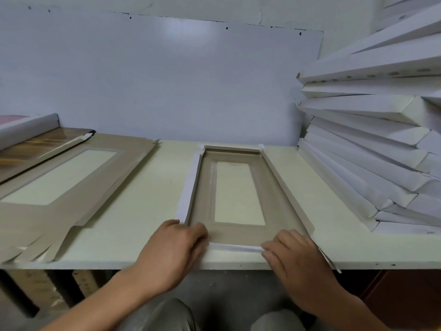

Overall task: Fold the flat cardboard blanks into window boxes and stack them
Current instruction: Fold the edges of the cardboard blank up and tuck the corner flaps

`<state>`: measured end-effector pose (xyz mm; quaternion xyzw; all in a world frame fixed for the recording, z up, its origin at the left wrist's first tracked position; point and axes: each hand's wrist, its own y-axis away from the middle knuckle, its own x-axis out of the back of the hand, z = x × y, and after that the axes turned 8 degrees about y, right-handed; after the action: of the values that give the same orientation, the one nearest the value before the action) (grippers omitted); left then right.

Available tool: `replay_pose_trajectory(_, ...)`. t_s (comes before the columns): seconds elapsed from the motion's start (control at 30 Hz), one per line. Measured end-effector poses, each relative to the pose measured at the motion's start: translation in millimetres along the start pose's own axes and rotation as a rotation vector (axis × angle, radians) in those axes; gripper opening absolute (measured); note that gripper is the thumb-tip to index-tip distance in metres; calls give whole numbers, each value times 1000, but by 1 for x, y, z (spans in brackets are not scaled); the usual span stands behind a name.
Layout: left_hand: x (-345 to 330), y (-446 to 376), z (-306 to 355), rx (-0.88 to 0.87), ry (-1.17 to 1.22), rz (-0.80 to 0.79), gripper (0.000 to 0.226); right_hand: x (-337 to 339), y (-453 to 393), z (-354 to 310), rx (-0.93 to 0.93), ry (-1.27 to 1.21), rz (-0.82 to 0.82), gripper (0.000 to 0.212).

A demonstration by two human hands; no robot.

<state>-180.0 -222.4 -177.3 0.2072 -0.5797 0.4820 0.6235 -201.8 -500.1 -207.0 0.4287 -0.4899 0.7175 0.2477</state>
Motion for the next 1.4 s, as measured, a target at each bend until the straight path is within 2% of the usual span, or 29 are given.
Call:
replay_pose_trajectory(0.03, 3, -5, 4, 47, -25, -3, 15, 1, -7, 0, 6, 24, -20, 15)
replay_pose_trajectory(0.07, 6, -9, 9, 83, -89, -11, 16, 1, -14, -1, -6, 53, -61, 12)
replay_pose_trajectory(0.13, 3, -18, 22, 65, -292, -68, 35, -6, -30, -5, -67, 60, -205, 34)
replay_pose_trajectory(0.2, -7, -25, 36, 16, -427, -86, 37, -15, -41, -13, -87, 11, -310, 51)
replay_pose_trajectory(0.37, -29, -24, 38, -24, -441, -214, 57, -25, -52, -33, 16, -118, -481, 57)
replay_pose_trajectory(0.53, -13, -17, 21, -72, -545, -320, 87, -27, -45, -11, -45, -72, -635, 72)
replay_pose_trajectory(0.67, 0, -4, 15, -33, -636, -359, 93, -23, -29, 25, -175, -4, -664, 78)
replay_pose_trajectory(0.73, 8, 5, 8, -32, -553, -323, 96, -23, -24, 35, -205, 29, -669, 81)
replay_pose_trajectory(0.77, 14, 9, 2, -18, -430, -269, 97, -23, -24, 36, -203, 35, -666, 82)
replay_pose_trajectory(0.83, 26, 11, -14, 70, -67, -76, 91, -20, -30, 36, -178, 17, -643, 82)
replay_pose_trajectory(0.9, 38, 11, -36, 256, 370, 129, 78, -12, -41, 33, -156, -66, -591, 79)
replay_pose_trajectory(0.93, 42, 10, -46, 321, 527, 167, 70, -7, -47, 30, -160, -128, -570, 76)
replay_pose_trajectory(1.0, 43, 9, -59, 338, 678, 84, 61, 1, -60, 19, -157, -222, -573, 68)
replay_pose_trajectory(1.13, 28, 8, -64, 143, 714, -228, 54, 7, -84, -9, -94, -281, -603, 66)
replay_pose_trajectory(1.27, 18, 6, -80, 40, 664, -473, 99, 12, -99, -30, -55, -390, -690, 65)
replay_pose_trajectory(1.33, 13, 9, -91, 15, 573, -518, 114, 13, -99, -36, -46, -441, -700, 60)
replay_pose_trajectory(1.4, 5, 11, -101, -33, 458, -494, 133, 13, -98, -40, -49, -483, -701, 55)
